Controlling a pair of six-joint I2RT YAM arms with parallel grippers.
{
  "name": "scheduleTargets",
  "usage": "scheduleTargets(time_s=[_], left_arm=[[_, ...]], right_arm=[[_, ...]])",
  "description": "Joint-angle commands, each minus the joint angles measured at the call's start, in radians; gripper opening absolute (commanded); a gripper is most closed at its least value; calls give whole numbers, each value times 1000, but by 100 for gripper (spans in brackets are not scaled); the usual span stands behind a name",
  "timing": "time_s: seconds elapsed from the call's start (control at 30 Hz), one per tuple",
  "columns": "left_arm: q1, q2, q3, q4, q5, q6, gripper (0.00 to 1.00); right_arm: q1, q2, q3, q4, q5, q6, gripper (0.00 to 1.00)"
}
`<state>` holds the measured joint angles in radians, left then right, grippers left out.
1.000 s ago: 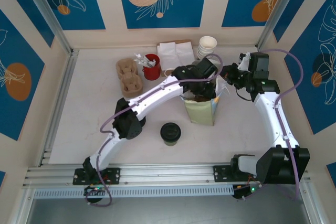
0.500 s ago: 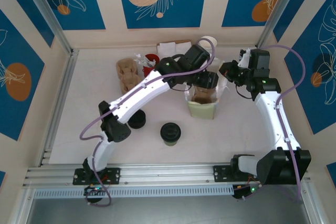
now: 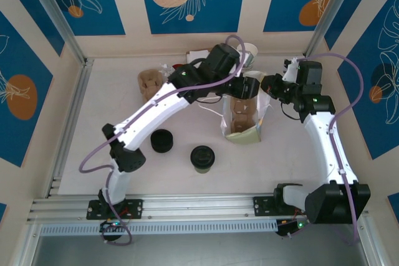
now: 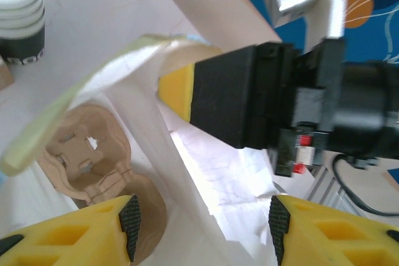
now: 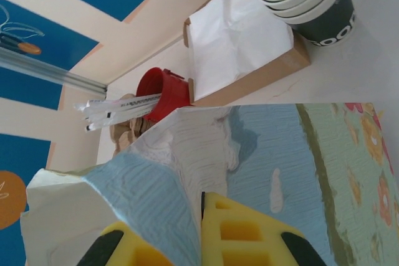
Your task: Pack the takeout coffee
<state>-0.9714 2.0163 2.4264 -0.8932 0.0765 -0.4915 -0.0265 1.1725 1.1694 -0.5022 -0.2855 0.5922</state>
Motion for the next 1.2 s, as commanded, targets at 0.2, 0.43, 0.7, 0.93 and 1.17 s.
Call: scheduleTargets(time_s=[0.2, 0.43, 0.7, 0.93, 1.17], left_arm=[[56, -359, -321, 188, -183, 115, 59], [142, -478, -514, 240, -222, 112, 60], [167, -444, -513, 252, -102, 81, 52], [45, -228, -237, 114, -93, 107, 51], [-33, 41, 108, -79, -105, 47, 41]], right_arm=[[-7, -109, -81, 115, -170, -80, 0], [-9, -152, -130, 143, -201, -91, 0], [-9, -146, -131, 82, -67, 32, 0], [6, -104, -115, 77, 31, 219, 0], [20, -74, -86, 56, 130, 336, 0]])
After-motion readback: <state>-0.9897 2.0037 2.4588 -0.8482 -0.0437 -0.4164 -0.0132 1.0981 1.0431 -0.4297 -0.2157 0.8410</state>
